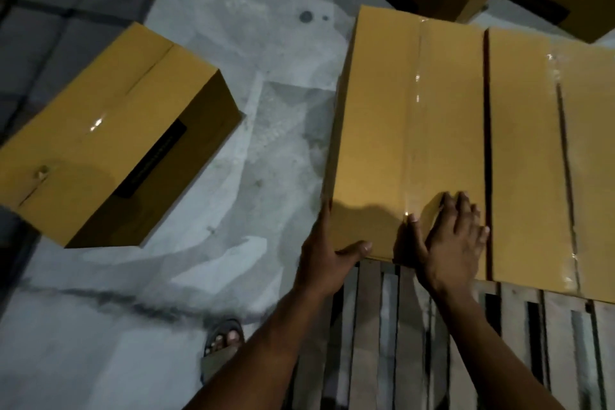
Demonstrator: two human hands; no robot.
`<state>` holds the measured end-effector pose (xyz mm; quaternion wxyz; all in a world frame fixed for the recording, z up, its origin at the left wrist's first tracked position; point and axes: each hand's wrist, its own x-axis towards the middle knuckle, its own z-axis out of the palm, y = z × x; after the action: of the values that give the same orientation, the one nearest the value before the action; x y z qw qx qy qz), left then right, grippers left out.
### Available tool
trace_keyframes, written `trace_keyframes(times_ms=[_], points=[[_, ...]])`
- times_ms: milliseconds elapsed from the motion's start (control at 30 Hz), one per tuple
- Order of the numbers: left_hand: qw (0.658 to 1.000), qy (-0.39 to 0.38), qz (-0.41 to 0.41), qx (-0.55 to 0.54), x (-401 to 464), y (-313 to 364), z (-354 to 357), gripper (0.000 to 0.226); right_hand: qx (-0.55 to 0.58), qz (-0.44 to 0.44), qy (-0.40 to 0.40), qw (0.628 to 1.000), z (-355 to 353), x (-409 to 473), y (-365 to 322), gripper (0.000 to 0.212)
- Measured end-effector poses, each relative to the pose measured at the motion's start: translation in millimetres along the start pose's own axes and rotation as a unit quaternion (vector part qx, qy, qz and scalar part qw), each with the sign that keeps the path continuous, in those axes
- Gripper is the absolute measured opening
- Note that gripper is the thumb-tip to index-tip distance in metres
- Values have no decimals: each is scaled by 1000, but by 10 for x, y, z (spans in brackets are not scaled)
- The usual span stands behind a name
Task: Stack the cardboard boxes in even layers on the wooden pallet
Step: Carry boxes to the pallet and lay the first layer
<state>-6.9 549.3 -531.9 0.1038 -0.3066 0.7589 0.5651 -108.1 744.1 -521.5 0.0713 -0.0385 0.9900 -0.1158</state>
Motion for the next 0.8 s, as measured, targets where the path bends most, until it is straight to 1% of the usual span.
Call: trace_keyframes(times_ms=[167, 233, 333, 400, 500, 600, 800], points=[[1000, -16, 3, -25, 9, -97, -13, 116, -12, -69, -22, 997, 119, -62, -602, 94], [997, -37, -4, -63, 11, -79, -22, 116, -5, -92, -26, 995, 129, -24, -810, 98], [993, -50, 21, -106, 11, -61, -26, 113, -5, -112, -40, 993, 160, 85, -1021, 104], [991, -52, 26, -119, 16, -40, -22, 113, -13, -112, -57, 992, 183, 162, -1085, 106], [990, -50, 23, -127, 27, -65, -2, 116, -17, -108, -71, 991, 199, 222, -1119, 101], [993, -44, 36, -103, -6, -23, -5, 107, -17, -110, -75, 991, 182, 230, -1106, 97], [996, -25, 42, -70, -13, -44, 53, 110, -15, -116, -74, 990, 169, 238, -1058, 94]])
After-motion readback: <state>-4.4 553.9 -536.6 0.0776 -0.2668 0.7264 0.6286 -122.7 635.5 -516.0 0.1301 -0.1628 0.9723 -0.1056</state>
